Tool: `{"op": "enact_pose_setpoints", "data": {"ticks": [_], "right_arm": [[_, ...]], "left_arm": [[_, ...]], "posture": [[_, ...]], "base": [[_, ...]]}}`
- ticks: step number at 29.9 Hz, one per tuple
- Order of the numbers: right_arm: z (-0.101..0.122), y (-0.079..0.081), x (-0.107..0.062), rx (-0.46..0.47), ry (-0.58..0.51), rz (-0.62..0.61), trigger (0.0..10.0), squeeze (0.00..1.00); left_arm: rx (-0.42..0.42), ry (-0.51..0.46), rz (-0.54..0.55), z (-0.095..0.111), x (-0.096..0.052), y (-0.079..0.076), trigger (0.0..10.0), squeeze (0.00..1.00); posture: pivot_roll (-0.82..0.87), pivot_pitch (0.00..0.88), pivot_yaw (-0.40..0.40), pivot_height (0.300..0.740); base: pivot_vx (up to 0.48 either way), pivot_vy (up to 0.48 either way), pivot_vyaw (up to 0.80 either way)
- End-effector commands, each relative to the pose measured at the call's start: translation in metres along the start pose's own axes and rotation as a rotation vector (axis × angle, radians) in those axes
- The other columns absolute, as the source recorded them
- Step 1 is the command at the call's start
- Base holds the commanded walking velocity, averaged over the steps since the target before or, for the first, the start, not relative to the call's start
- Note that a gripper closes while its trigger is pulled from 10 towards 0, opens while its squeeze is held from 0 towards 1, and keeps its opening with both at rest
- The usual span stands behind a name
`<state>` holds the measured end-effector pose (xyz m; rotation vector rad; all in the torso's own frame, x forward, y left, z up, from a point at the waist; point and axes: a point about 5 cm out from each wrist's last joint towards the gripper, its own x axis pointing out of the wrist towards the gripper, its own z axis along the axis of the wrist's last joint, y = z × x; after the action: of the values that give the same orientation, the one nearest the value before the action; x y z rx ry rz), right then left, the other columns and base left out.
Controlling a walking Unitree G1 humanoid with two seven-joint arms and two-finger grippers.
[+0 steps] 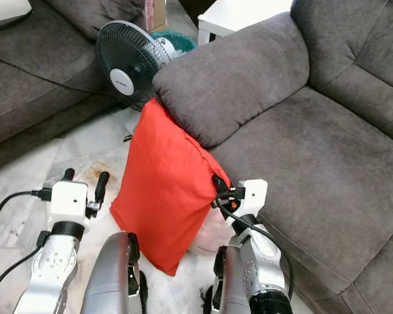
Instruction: Move the pillow to the sofa from floor
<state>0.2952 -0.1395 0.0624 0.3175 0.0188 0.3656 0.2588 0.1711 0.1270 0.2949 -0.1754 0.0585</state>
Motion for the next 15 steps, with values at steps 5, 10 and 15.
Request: {"op": "enact_pose_setpoints", "data": {"ticks": [5,10,15], "right_arm": [[0.0217,-0.0026,0.003,-0.04,-0.093,-0.015,10.0,0.0],[0.0227,-0.0011,0.0043,-0.05,-0.097,-0.018,10.0,0.0],[0.0234,-0.0017,0.0056,-0.051,-0.098,-0.024,10.0,0.0]], "left_arm": [[0.005,0.004,-0.024,-0.0044,0.0024,-0.0022,10.0,0.0],[0.005,-0.003,-0.03,-0.005,0.0065,-0.0028,10.0,0.0],[0.005,-0.007,-0.031,-0.0053,0.0079,-0.0023,10.0,0.0]], "posture": [[0.18,0.136,-0.052,0.584],[0.18,0.131,-0.048,0.584],[0.18,0.13,-0.048,0.584]], "base": [[0.0,0.0,0.0],[0.0,0.0,0.0],[0.0,0.0,0.0]]}}
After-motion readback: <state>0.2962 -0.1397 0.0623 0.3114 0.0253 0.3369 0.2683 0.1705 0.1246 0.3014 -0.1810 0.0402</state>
